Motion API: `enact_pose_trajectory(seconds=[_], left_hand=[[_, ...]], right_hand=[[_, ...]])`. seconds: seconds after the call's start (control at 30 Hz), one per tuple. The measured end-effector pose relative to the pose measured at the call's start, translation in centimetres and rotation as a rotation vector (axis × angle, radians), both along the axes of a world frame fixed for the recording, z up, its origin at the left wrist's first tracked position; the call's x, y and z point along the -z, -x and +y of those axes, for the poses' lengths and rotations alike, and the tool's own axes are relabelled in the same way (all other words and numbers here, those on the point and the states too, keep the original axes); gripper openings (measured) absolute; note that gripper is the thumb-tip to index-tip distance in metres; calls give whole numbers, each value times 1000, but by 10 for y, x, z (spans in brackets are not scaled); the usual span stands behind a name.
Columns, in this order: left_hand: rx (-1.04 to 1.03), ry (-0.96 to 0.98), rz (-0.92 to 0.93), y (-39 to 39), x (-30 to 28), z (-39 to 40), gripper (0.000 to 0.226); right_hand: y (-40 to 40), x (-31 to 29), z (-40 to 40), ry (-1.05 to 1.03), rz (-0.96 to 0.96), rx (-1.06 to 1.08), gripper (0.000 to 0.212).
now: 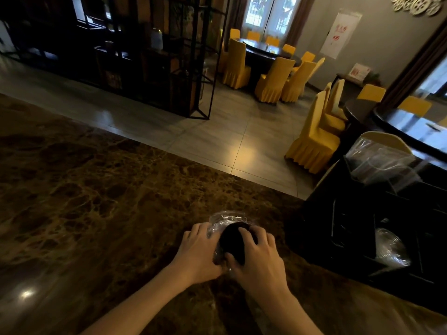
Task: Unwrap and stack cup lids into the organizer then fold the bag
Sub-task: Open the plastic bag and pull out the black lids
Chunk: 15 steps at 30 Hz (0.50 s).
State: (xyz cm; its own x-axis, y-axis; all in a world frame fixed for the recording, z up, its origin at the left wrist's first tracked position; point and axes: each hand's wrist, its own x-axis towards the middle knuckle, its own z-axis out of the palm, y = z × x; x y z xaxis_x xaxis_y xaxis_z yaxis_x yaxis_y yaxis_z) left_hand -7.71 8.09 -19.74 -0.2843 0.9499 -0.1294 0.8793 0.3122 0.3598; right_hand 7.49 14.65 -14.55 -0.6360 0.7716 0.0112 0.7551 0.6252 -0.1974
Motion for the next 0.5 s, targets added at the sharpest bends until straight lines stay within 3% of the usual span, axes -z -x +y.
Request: enact_pose_trajectory(seconds=[0.37,0.5], left_hand=[[54,-245,-170,-17,-13,-9,87],[141,-366,-99,-26,-24,-8,97]], right_hand=[[-14,30,-10,-67,221,170,86],[-24,31,-6,-45,297,171,87]])
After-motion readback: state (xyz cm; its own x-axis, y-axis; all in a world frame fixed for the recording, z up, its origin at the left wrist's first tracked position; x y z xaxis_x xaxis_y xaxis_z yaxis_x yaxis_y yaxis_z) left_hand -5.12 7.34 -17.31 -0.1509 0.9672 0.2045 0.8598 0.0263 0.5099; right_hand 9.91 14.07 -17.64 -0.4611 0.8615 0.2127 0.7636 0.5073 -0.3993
